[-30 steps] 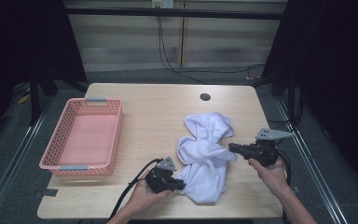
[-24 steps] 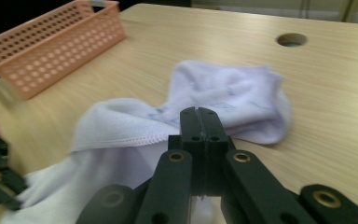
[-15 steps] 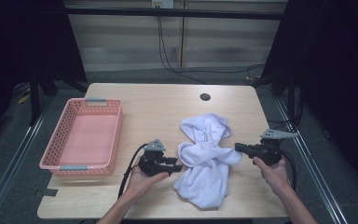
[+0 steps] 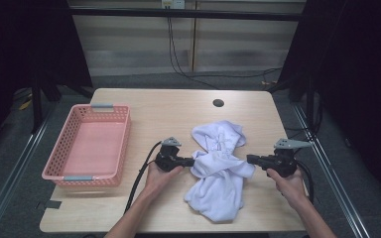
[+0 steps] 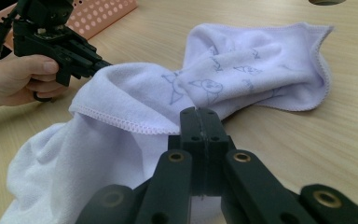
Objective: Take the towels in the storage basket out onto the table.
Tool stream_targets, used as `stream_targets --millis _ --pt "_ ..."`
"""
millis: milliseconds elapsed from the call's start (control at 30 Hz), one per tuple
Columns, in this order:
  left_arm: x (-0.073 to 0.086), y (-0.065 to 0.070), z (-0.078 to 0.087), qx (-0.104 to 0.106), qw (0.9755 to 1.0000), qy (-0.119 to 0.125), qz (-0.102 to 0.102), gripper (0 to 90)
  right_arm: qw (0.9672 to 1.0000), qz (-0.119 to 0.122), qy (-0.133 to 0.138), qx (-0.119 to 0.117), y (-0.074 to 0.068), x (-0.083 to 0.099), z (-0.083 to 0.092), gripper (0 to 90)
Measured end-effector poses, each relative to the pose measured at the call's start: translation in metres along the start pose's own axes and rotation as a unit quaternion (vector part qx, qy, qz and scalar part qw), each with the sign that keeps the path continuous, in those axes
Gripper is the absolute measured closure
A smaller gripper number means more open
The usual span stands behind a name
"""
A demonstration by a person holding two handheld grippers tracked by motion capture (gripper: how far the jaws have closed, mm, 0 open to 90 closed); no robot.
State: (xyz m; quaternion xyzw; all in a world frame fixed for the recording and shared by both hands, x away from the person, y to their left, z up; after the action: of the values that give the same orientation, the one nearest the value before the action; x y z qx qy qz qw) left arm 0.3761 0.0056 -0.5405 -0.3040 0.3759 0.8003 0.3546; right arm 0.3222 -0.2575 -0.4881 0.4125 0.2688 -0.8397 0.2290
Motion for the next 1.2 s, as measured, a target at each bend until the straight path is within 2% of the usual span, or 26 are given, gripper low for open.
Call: stream_targets --millis 33,67,100,167,200,233,267,333,367,400,467,500,533,567,633,667,700,800,833,900,1033,1100,1133,1167,1200 --pt "-0.003 0.001 0.004 0.0 1.0 0.007 -0.001 89.1 1.0 -0.001 0.001 0.001 0.0 -0.001 0.001 90.0" --pt "-0.014 0.004 0.019 -0.007 0.9994 0.034 0.002 89.2 1.0 0.001 0.006 0.003 0.001 -0.005 0.003 90.0" --pt "-0.014 0.004 0.019 -0.007 0.9994 0.034 0.002 89.2 1.0 0.001 0.006 0.003 0.001 -0.005 0.003 90.0" --pt "-0.028 0.009 0.039 -0.013 0.9984 0.055 -0.005 89.2 0.9999 0.002 0.015 0.007 0.003 -0.012 0.007 90.0" --pt "-0.041 0.016 0.058 -0.017 0.9974 0.067 -0.019 89.2 0.9995 0.004 0.028 0.011 0.004 -0.021 0.012 90.0" --pt "-0.041 0.016 0.058 -0.017 0.9974 0.067 -0.019 89.2 0.9995 0.004 0.028 0.011 0.004 -0.021 0.012 90.0" --pt "-0.057 0.025 0.077 -0.023 0.9951 0.089 -0.035 89.2 0.9993 0.005 0.034 0.012 0.004 -0.025 0.014 90.0" --pt "-0.069 0.033 0.094 -0.023 0.9926 0.113 -0.038 89.2 0.9984 0.011 0.052 0.018 0.003 -0.042 0.021 90.0" --pt "-0.076 0.038 0.105 -0.033 0.9902 0.128 -0.045 89.2 0.998 0.013 0.059 0.019 0.003 -0.047 0.024 90.0" --pt "-0.081 0.043 0.115 -0.039 0.9885 0.135 -0.057 89.2 0.9974 0.017 0.067 0.021 0.002 -0.055 0.028 90.0" --pt "-0.089 0.054 0.132 -0.041 0.9858 0.15 -0.065 89.2 0.9955 0.023 0.089 0.023 0.001 -0.07 0.037 90.0" --pt "-0.092 0.06 0.137 -0.043 0.9849 0.153 -0.071 89.1 0.9945 0.026 0.098 0.027 0.001 -0.076 0.041 90.0" --pt "-0.09 0.065 0.141 -0.053 0.985 0.145 -0.077 89.1 0.9937 0.026 0.106 0.026 0.001 -0.081 0.045 90.0" --pt "-0.087 0.068 0.14 -0.051 0.9855 0.138 -0.085 88.9 0.9931 0.026 0.112 0.021 -0.001 -0.085 0.047 90.0" --pt "-0.078 0.07 0.135 -0.046 0.9876 0.128 -0.078 88.5 0.9937 0.03 0.106 0.02 -0.003 -0.082 0.046 90.0" --pt "-0.071 0.068 0.13 -0.039 0.9892 0.126 -0.064 84.4 0.9955 0.034 0.084 0.026 -0.003 -0.069 0.039 90.0" --pt "-0.062 0.064 0.125 -0.029 0.9908 0.12 -0.057 84.4 0.9955 0.034 0.084 0.026 -0.003 -0.069 0.039 90.0" --pt "-0.04 0.052 0.111 -0.01 0.9936 0.106 -0.038 71.3 0.9982 0.021 0.048 0.029 0.002 -0.037 0.033 90.0" --pt "-0.036 0.048 0.11 -0.011 0.9935 0.108 -0.034 71.3 0.9982 0.021 0.048 0.029 0.002 -0.037 0.033 90.0" --pt "-0.031 0.041 0.114 -0.009 0.9927 0.118 -0.023 67.2 0.9989 0.016 0.035 0.026 0.002 -0.021 0.032 90.0" --pt "-0.031 0.028 0.123 -0.024 0.9918 0.125 -0.01 63.6 0.9994 0.015 0.014 0.029 0.001 -0.002 0.033 90.0" --pt "-0.031 0.02 0.127 -0.044 0.9897 0.136 -0.003 61.7 0.9995 0.012 0.008 0.028 0.001 0.005 0.033 90.0" --pt "-0.031 0.018 0.127 -0.045 0.9893 0.139 0.001 60.1 0.9996 0.008 0.005 0.026 0.001 0.009 0.033 90.0" --pt "-0.03 0.016 0.124 -0.046 0.99 0.133 0.007 58.6 0.9996 0.008 0.001 0.026 0.002 0.011 0.033 90.0" --pt "-0.027 0.014 0.121 -0.041 0.9918 0.121 0.009 56.9 0.9996 0.007 -0.002 0.026 0.002 0.013 0.032 90.0"
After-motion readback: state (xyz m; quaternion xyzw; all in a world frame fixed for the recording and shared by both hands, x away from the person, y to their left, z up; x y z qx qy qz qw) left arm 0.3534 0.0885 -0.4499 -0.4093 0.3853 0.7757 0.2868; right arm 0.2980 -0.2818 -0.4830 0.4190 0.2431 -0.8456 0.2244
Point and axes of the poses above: each handheld gripper's, and its own axes: z roughly backward along the jaws, x roughly out of its underside, y roughly to its right, the point moved 7 cm from there along -z, roughly forward along the jaws, and after that the axes turned 1 degree about x, right-handed, at the moved point
